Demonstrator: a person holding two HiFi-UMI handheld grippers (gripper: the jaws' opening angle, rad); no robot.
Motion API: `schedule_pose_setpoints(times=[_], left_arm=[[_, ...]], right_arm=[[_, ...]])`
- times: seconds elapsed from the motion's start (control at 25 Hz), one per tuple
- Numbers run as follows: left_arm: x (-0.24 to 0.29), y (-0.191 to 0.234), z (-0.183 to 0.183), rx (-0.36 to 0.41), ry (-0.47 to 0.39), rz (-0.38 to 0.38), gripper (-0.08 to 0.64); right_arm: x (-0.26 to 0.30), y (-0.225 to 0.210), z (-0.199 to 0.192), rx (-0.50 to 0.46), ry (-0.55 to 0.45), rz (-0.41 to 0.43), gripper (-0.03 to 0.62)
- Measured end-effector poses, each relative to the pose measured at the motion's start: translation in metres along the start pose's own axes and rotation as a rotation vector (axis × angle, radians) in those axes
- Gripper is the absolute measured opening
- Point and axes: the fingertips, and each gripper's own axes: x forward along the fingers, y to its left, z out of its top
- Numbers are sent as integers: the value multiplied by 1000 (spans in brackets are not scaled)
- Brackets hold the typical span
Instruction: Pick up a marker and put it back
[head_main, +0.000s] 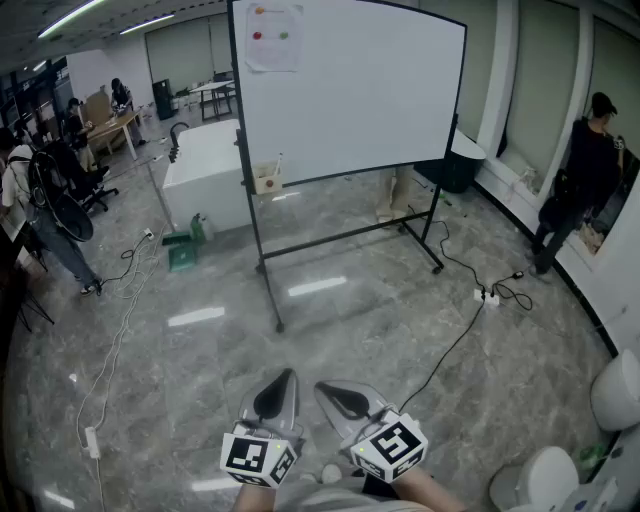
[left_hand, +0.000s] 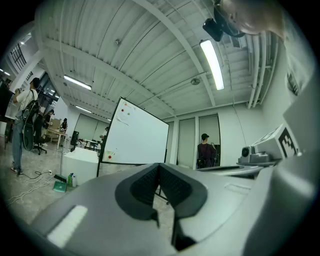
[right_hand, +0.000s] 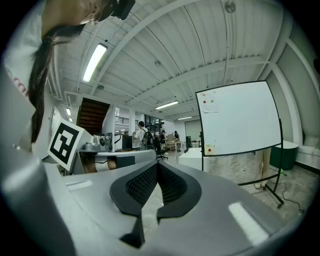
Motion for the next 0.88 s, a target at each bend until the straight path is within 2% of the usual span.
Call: schedule_pose_setpoints(times=[0.6,0.88], left_arm=[[13,12,-8,-9,-4,35,0],[50,37,-10,-15,6,36,0]], right_arm=[[11,-16,-8,-1,18,22,0],[39,-44,-8,-2,29,32,1]])
